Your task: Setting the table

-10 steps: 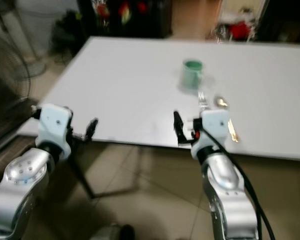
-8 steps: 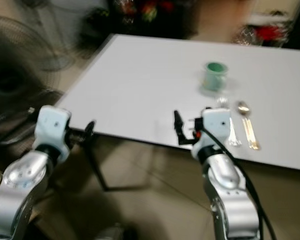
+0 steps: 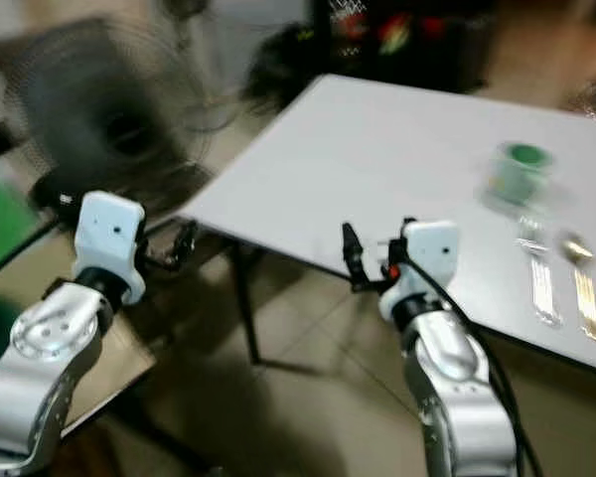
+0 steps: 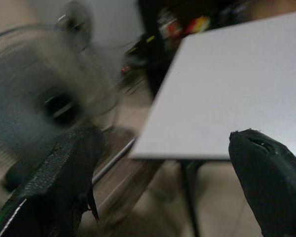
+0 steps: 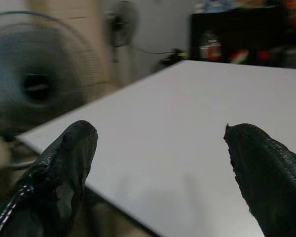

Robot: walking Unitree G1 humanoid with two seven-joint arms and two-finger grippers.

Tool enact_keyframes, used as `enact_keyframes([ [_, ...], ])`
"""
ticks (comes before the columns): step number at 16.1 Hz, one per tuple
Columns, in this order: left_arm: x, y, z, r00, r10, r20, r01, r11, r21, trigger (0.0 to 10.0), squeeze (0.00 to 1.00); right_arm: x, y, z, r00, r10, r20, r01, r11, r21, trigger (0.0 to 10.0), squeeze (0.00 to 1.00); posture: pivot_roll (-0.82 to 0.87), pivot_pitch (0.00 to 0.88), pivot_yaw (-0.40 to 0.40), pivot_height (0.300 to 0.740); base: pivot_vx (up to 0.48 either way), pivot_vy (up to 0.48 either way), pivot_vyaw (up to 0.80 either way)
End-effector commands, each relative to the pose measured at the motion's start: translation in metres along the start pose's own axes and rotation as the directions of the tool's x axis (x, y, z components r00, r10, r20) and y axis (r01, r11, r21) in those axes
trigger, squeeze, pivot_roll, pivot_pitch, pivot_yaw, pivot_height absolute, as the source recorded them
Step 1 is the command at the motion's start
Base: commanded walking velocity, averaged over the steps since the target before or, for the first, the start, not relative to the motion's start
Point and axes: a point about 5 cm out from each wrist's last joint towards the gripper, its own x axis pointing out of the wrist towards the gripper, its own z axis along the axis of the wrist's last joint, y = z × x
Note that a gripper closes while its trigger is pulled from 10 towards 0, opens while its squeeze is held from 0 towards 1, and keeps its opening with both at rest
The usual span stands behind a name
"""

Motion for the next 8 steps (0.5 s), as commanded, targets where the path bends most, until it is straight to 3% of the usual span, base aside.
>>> enact_keyframes([
  [1,-0.0001,0.0029,0.0044,0.999,0.023,0.024,-0.024,1.0,0.015,10.0,0.0,0.0009,0.0043,0.0033,0.999,0.034,0.016,-0.034,0.999,0.004,10.0,1.0,-0.1,0.039,0.073,0.74,0.0,0.0,0.8],
  [8,0.0028,0.0082,0.0106,0.998,0.054,0.041,-0.054,0.999,-0.003,10.0,0.0,0.0025,0.0081,0.0023,0.995,0.099,0.004,-0.099,0.993,0.069,10.0,1.0,-0.1,0.041,0.08,0.74,0.0,0.0,0.8],
])
